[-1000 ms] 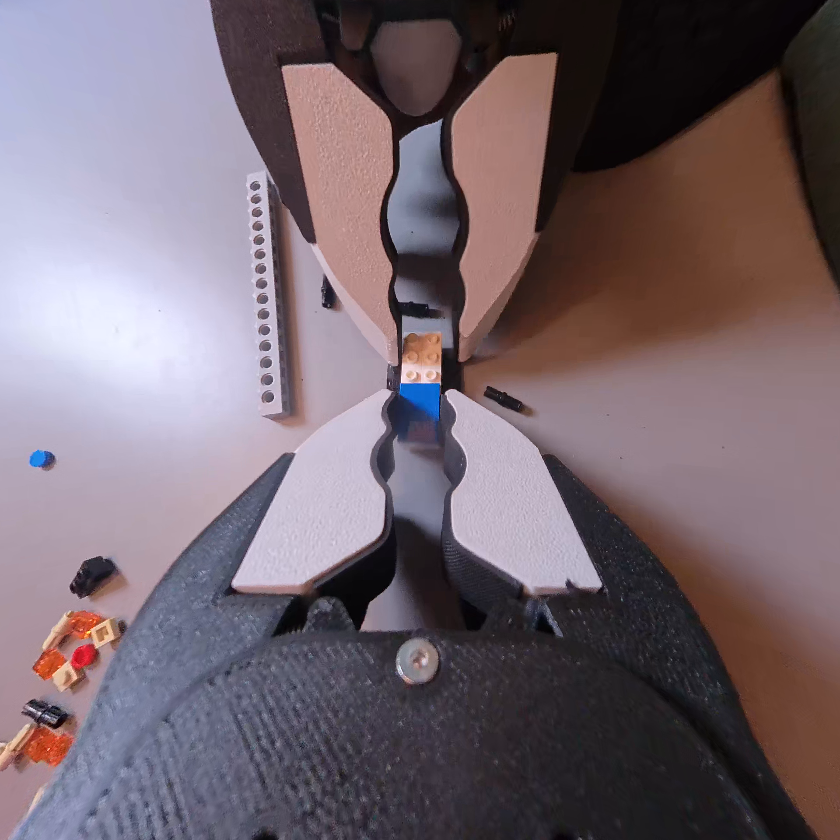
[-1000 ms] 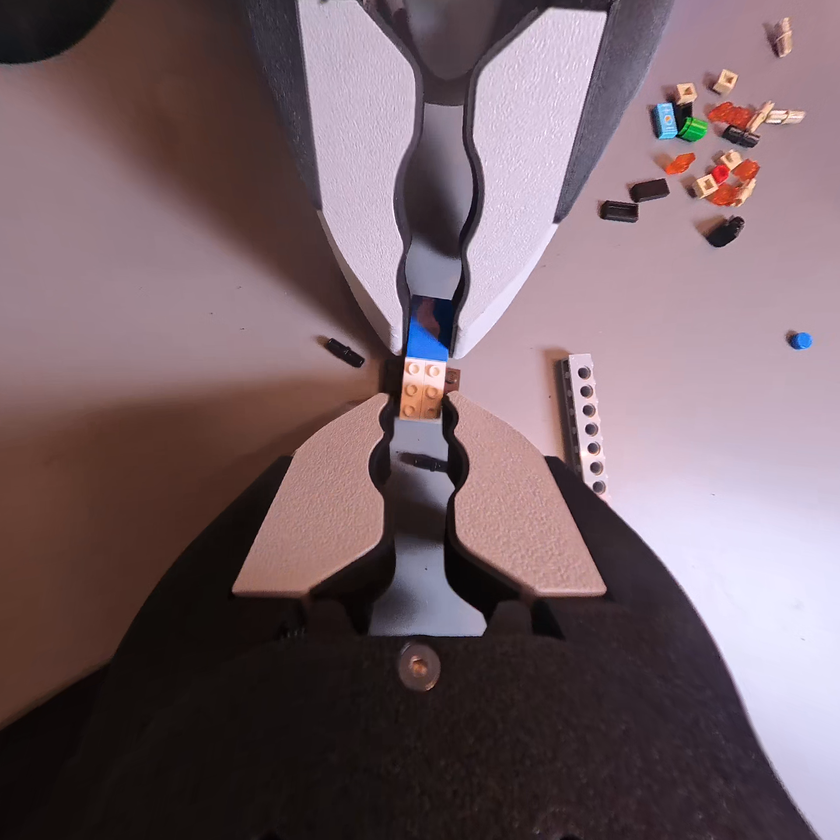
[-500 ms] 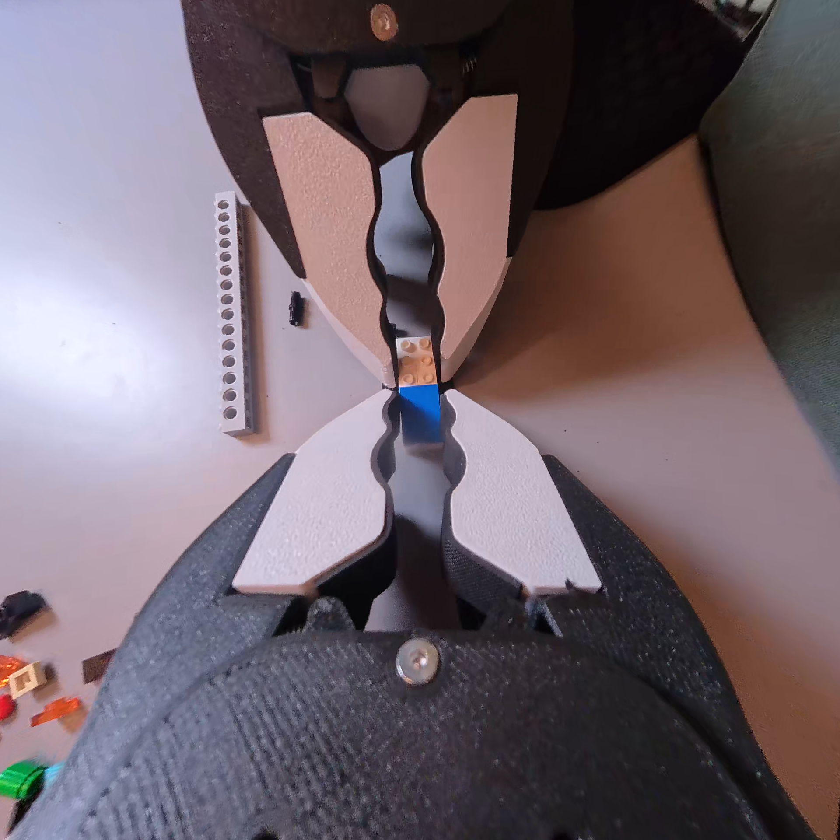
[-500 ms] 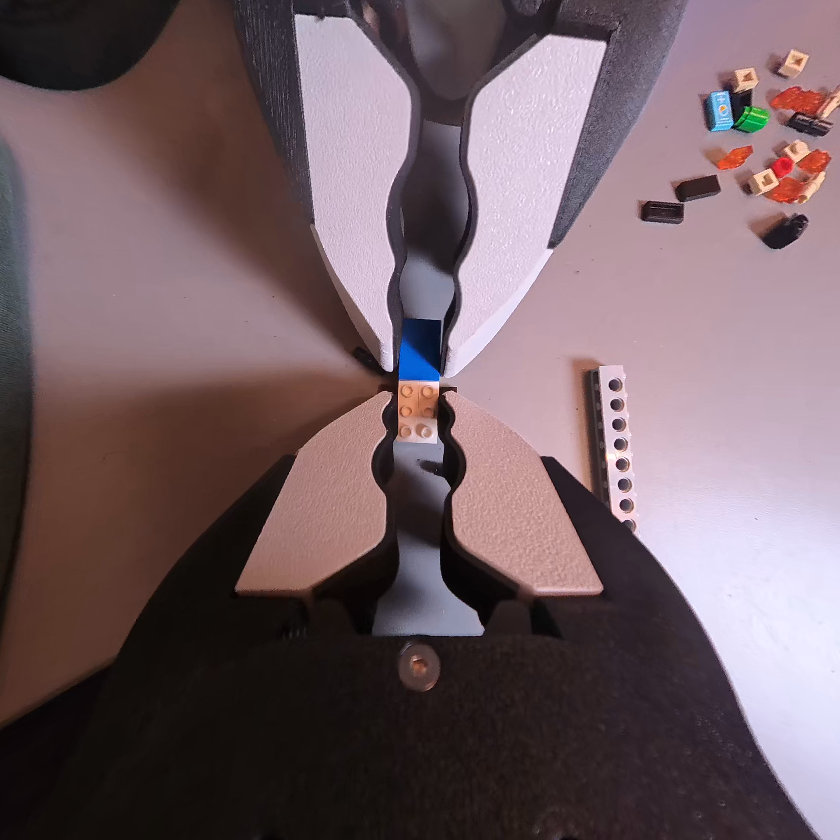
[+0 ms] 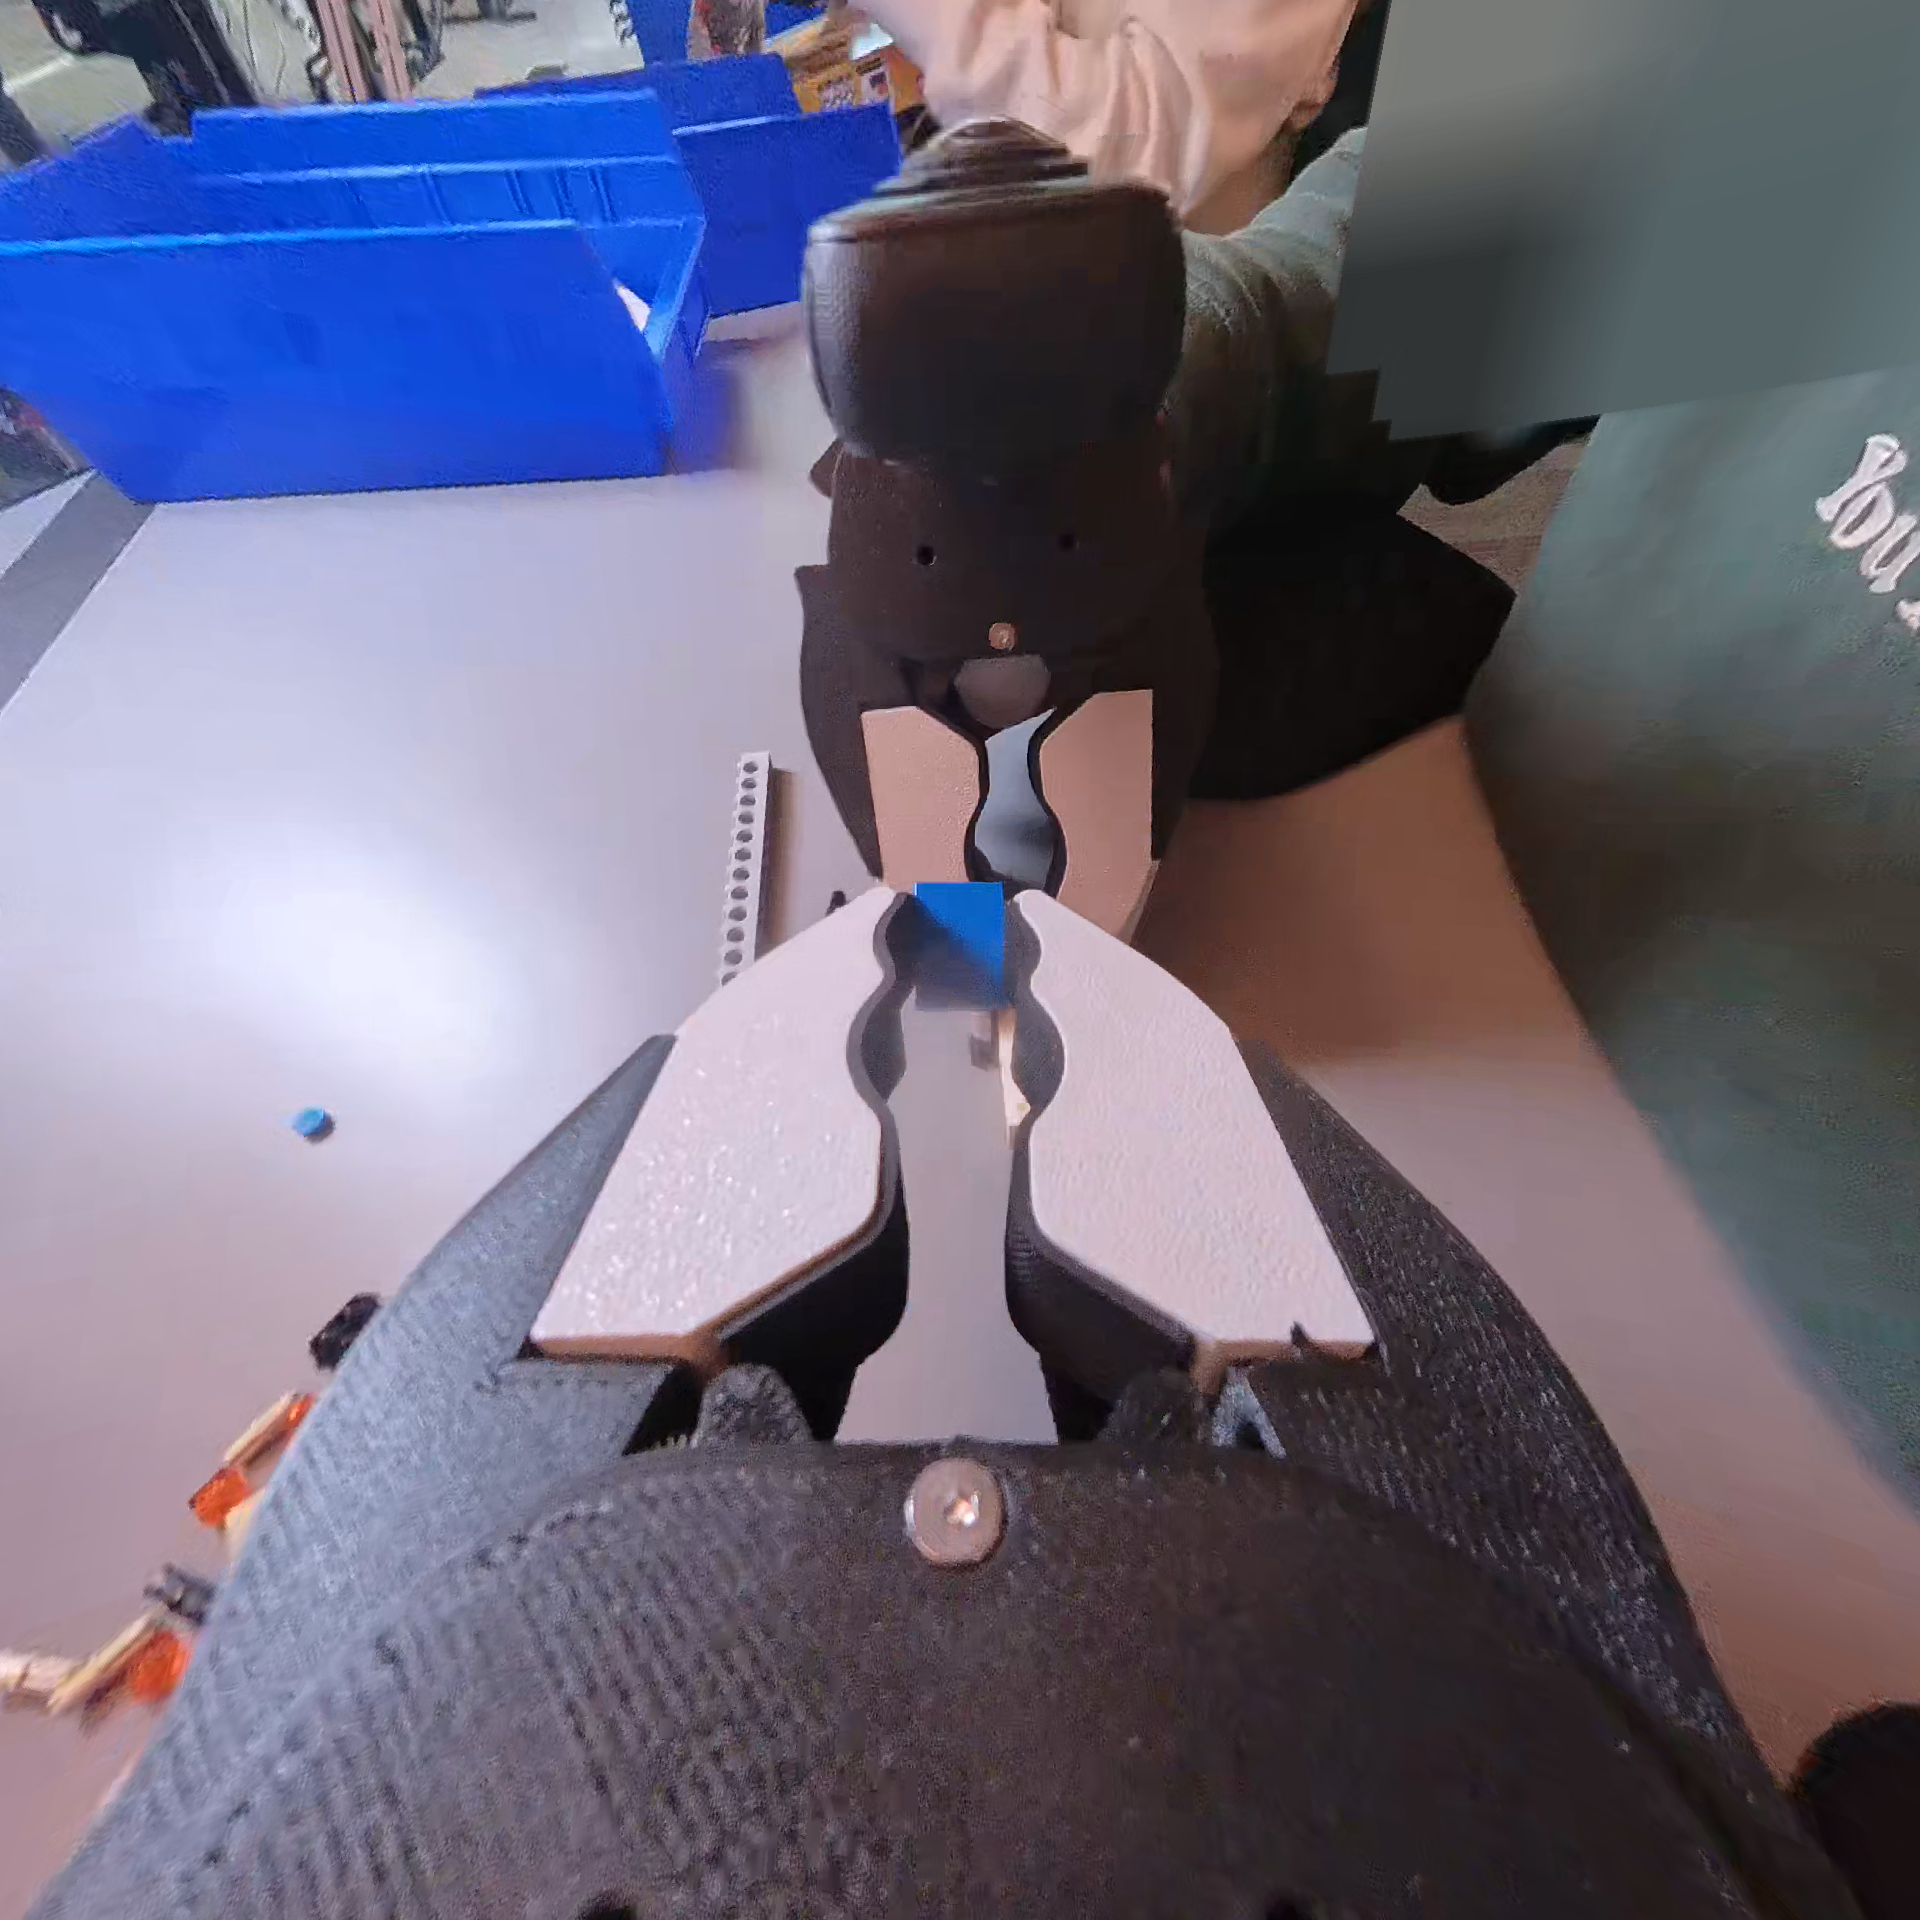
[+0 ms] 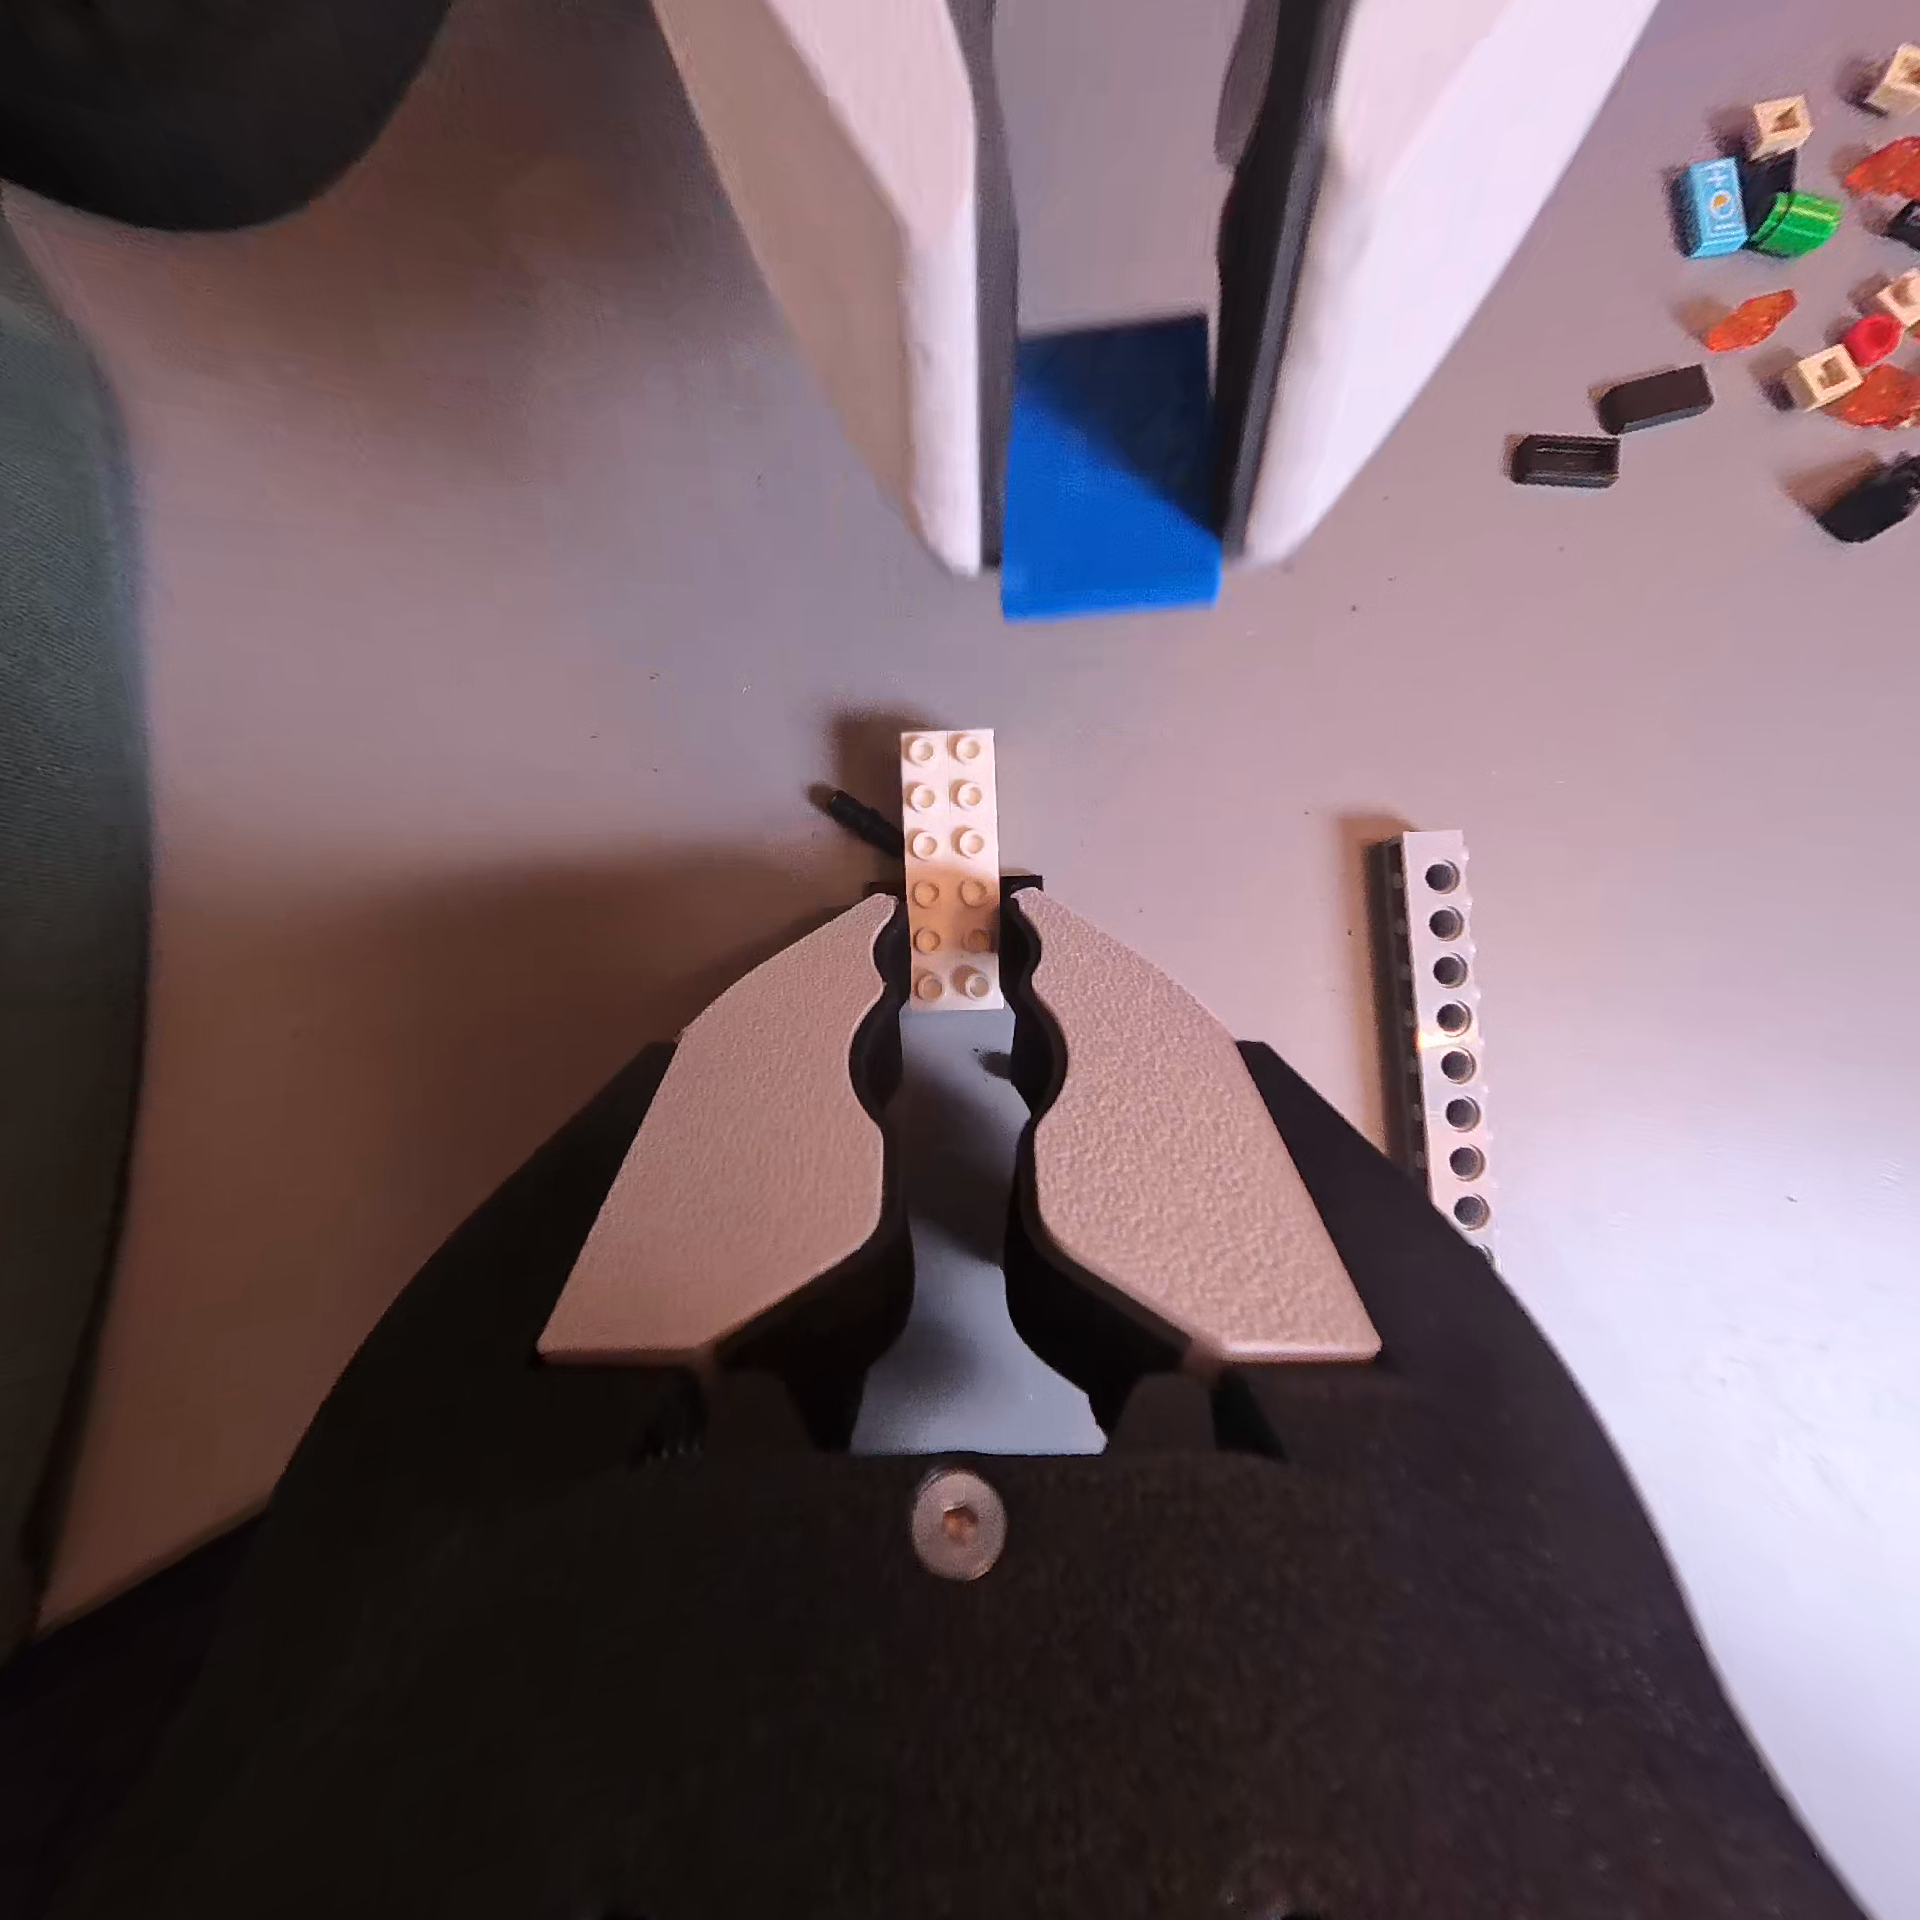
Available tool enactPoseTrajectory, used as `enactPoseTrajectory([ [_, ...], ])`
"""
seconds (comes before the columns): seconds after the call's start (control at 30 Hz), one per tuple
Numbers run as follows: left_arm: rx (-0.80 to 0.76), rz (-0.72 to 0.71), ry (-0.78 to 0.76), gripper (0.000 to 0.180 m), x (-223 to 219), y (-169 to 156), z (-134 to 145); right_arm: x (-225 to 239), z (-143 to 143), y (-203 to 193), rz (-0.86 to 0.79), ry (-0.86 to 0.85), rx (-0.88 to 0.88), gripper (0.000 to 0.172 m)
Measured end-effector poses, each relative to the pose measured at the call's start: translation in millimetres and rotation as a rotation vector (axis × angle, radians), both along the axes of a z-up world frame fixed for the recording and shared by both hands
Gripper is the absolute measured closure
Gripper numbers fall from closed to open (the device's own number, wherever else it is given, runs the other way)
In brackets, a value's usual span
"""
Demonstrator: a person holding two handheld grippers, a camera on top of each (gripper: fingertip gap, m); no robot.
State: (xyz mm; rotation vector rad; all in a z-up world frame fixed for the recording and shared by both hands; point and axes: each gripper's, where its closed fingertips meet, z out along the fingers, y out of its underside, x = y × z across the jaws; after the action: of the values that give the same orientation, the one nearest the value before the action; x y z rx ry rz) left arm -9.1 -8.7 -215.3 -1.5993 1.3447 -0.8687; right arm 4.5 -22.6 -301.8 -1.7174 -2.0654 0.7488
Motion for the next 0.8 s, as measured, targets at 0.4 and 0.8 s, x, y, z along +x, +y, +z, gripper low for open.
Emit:
enactPoseTrajectory([
  [0.4,0.032,0.147,0.297,0.164,-42.6,8.6,-48.5,4.1,7.0,3.6,-0.027,0.057,-0.016,0.155],
  [0.8,0.241,0.488,0.482,0.164,-149.8,27.6,25.4,19.4,16.5,21.2,-0.063,0.131,0.056,0.155],
])
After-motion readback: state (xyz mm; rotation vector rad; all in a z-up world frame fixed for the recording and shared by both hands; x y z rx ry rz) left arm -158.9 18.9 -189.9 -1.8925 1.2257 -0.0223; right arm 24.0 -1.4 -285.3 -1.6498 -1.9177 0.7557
